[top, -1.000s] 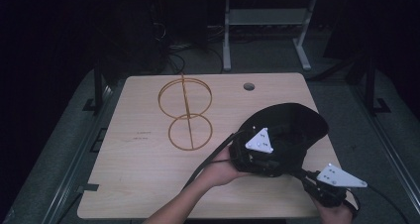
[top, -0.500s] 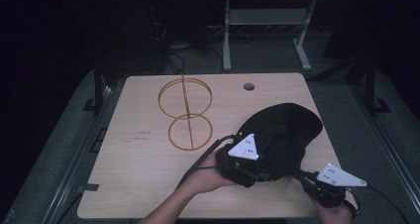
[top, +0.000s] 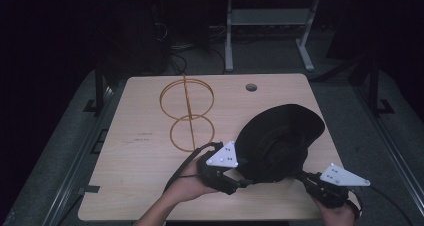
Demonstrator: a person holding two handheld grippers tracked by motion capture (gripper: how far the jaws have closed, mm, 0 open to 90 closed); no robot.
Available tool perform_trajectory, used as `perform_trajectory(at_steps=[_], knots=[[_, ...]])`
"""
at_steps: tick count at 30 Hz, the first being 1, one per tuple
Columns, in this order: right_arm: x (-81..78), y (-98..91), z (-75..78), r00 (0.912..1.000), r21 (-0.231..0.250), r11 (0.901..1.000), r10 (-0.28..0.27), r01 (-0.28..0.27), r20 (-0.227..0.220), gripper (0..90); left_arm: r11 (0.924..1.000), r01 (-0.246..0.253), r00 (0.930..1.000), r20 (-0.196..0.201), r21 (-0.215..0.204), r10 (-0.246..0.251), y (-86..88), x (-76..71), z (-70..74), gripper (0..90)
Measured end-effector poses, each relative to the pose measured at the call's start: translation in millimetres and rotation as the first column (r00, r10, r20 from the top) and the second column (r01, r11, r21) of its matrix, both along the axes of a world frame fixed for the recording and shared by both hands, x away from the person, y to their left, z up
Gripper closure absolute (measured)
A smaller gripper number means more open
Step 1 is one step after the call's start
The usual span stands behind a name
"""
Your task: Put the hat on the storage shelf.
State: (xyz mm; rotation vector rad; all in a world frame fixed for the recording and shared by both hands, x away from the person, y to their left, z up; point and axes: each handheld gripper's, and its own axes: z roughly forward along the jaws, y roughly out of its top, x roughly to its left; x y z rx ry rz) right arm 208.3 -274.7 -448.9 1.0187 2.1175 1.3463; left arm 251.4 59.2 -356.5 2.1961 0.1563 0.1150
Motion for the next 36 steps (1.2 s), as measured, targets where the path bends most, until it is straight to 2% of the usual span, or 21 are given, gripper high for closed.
perform_trajectory(at_steps=[9,14,18,22,25,28,32,36], knots=[[0.5,-4.5,6.0,0.9998,0.047,0.9988,0.012,-0.012,-0.013,87.2,0.9969,-0.077,0.997,-0.003,0.014,0.077,31.1,3.4,-14.8,40.5],[-0.9,-9.0,13.2,0.9997,0.111,0.9938,0.016,-0.014,-0.019,87.6,0.9937,-0.111,0.9937,-0.009,0.015,0.112,45.5,4.9,-22.4,40.6],[0.9,-10.7,19.4,0.9997,0.13,0.9914,0.013,-0.01,-0.023,87.6,0.9905,-0.137,0.9902,-0.025,0.008,0.138,58.5,5.7,-28.8,40.6],[4.6,-10.1,25.8,0.9993,0.135,0.9905,0.03,-0.026,-0.022,87.6,0.9859,-0.168,0.9854,-0.03,0.005,0.168,70.6,6.7,-34.1,40.6],[9.1,-8.6,31.9,0.9977,0.156,0.9868,0.052,-0.044,-0.045,87.6,0.983,-0.183,0.9825,-0.038,-0.013,0.183,77.8,7.5,-39.6,39.9],[13.3,-7.2,38.3,0.9963,0.169,0.9841,0.066,-0.056,-0.055,87.7,0.98,-0.199,0.9795,-0.035,-0.013,0.198,83.6,8.3,-47.3,38.9],[18.2,-7.7,47.9,0.9959,0.195,0.979,0.073,-0.061,-0.054,87.7,0.9707,-0.237,0.9708,-0.046,-0.038,0.236,91.4,7.5,-59.4,38.1],[22.8,-8.7,59.3,0.9965,0.212,0.9757,0.069,-0.058,-0.047,87.8,0.968,-0.25,0.9677,-0.038,-0.022,0.249,95.0,5.3,-69.1,37.7]])
